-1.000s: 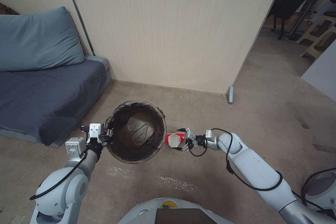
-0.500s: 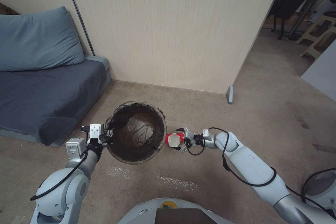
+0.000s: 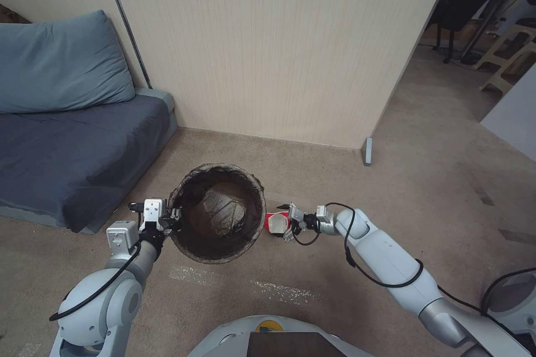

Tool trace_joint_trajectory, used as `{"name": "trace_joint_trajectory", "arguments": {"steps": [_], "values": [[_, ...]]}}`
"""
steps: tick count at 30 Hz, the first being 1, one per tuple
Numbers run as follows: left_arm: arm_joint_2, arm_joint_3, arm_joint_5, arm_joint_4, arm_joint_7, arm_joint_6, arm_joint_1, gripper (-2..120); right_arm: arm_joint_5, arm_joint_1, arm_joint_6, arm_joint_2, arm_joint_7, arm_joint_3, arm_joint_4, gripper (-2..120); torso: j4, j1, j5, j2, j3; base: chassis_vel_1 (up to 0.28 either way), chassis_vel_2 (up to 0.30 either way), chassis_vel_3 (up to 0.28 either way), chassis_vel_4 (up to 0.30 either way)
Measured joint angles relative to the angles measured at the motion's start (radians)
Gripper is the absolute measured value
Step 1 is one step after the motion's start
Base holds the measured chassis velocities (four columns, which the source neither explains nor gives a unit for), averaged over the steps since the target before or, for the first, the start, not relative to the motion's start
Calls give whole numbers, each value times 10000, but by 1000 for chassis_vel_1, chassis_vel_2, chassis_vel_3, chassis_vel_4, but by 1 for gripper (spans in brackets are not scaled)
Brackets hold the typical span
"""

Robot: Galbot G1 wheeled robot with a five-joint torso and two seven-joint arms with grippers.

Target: Pick up the trash bin, then pick up the garbage from the floor and place it into the trash bin.

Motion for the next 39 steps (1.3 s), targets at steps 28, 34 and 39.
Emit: {"name": "trace_joint_trajectory", "arguments": {"steps": [28,34,39], "values": [[-44,3,67,-12,6,-12,57,0,-761,333,766,1384,198,580,-2392,100,1,0,1,0,0,0,0,0,0],[-38,-2,69,-9,5,-23,45,0,-820,93,805,1250,204,803,-2437,100,0,0,1,0,0,0,0,0,0],[-36,28,72,25,1,-30,31,0,-896,-96,855,1240,232,974,-2474,96,0,-1,1,0,0,0,0,0,0]]}}
